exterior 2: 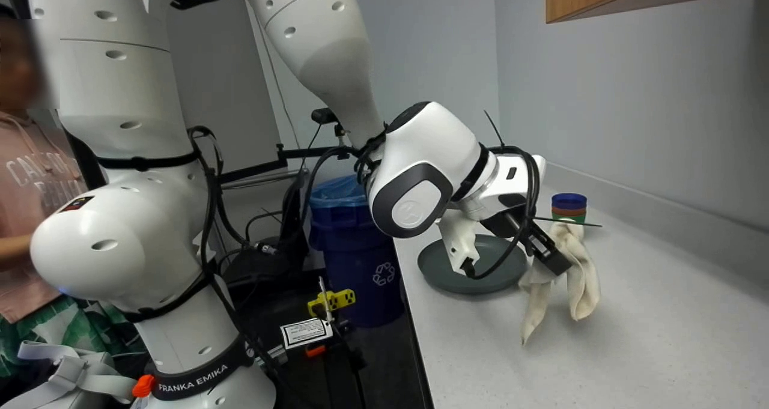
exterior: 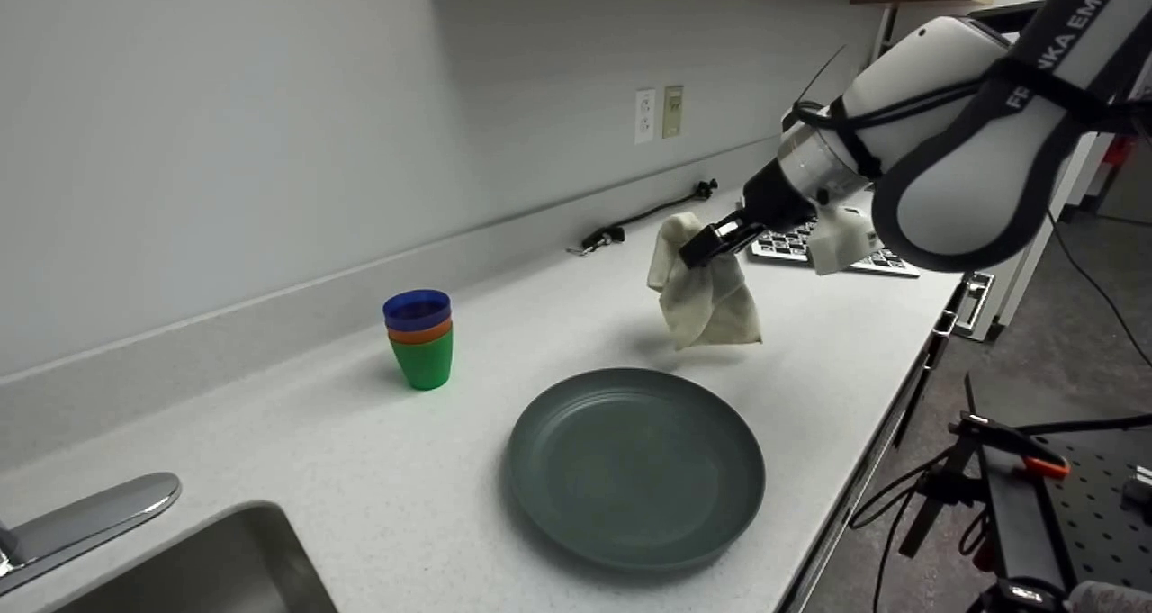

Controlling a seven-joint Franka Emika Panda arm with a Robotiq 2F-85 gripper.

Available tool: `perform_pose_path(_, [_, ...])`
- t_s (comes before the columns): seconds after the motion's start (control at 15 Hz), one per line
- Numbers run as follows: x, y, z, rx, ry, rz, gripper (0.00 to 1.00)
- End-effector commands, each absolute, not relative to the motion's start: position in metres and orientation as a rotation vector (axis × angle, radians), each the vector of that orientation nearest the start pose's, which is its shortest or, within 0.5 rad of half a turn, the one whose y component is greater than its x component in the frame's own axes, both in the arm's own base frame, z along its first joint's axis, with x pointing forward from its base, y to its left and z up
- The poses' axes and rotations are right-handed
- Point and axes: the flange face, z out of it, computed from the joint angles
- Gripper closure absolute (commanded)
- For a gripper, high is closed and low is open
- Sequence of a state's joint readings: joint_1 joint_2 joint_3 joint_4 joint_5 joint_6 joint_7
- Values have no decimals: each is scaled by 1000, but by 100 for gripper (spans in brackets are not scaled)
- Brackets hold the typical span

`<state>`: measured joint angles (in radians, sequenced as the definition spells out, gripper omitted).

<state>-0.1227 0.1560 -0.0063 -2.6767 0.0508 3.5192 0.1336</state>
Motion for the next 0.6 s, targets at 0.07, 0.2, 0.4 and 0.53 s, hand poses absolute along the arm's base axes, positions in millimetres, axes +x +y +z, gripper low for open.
perform_pose_path(0.07, [459, -103, 265, -3014, 596, -703, 46])
perform_pose_path(0.2, [459, -122, 258, -3057, 636, -507, 31])
perform_pose_path(0.4, [456, -110, 257, -3124, 668, -227, 7])
perform_pose_path(0.53, [458, -95, 280, -3134, 662, -128, 0])
